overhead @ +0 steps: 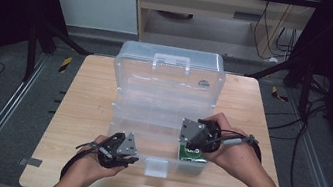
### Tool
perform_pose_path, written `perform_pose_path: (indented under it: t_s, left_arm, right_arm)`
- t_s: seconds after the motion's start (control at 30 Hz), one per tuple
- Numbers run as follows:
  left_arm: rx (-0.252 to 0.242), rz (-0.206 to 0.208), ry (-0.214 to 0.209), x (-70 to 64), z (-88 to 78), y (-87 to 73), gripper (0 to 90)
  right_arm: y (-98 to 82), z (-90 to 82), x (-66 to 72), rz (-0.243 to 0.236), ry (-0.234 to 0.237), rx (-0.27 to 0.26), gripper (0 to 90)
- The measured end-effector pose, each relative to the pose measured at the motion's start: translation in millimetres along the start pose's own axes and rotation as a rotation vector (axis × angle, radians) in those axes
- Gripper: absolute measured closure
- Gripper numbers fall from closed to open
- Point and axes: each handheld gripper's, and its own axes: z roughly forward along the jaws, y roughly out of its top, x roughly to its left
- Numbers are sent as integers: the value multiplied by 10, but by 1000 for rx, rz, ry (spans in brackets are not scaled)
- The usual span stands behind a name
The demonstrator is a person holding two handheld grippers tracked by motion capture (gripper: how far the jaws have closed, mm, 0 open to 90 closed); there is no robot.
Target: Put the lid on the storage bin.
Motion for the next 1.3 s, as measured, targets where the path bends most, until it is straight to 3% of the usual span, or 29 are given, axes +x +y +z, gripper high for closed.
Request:
perform_pose_path:
  t_s: [0.1, 0.2, 0.23, 0.3, 0.37, 0.63, 0.73, 0.77, 0.9, 1.0, 1.1, 1.17, 1.3]
  left_arm:
    - [2, 0, 1, -2, -1, 1, 714]
    - [10, -49, -1, -39, -2, -1, 713]
    - [5, -8, 2, -13, 2, 5, 712]
    - [5, -32, 2, -33, 3, 1, 711]
    - [5, -1, 5, -11, 1, 6, 710]
    - [-1, 2, 32, -43, -9, 5, 699]
    - [-50, -27, 25, -44, -82, 6, 609]
    - [-71, -37, 8, -50, -116, 4, 607]
    - [-131, -58, 18, -86, -300, -15, 569]
    - [-164, -83, 1, -100, -433, -60, 591]
    - [-194, -100, -55, -85, -569, -125, 678]
    - [-209, -113, -36, -56, -648, -162, 761]
    - [-254, -215, -31, 115, -834, -247, 842]
  right_arm:
    - [-13, -7, 15, 7, -2, -2, 812]
    - [-19, -11, 25, -1, 0, -3, 812]
    - [-19, -12, 31, -1, 0, -2, 812]
    - [-21, -10, 37, -7, 3, -7, 813]
    - [-25, -10, 38, -3, 7, -10, 813]
    - [-26, -13, 35, -6, 11, -7, 813]
    - [-34, -15, 33, -3, 14, -9, 812]
    - [-34, -15, 31, -2, 16, -9, 812]
    - [-33, -14, 30, -4, 16, -10, 811]
    - [-39, -17, 30, -1, 18, -9, 811]
    - [-39, -16, 33, -5, 15, -12, 810]
    - [-37, -15, 44, -1, 15, -11, 809]
    - [-42, -16, 62, 1, 15, -14, 808]
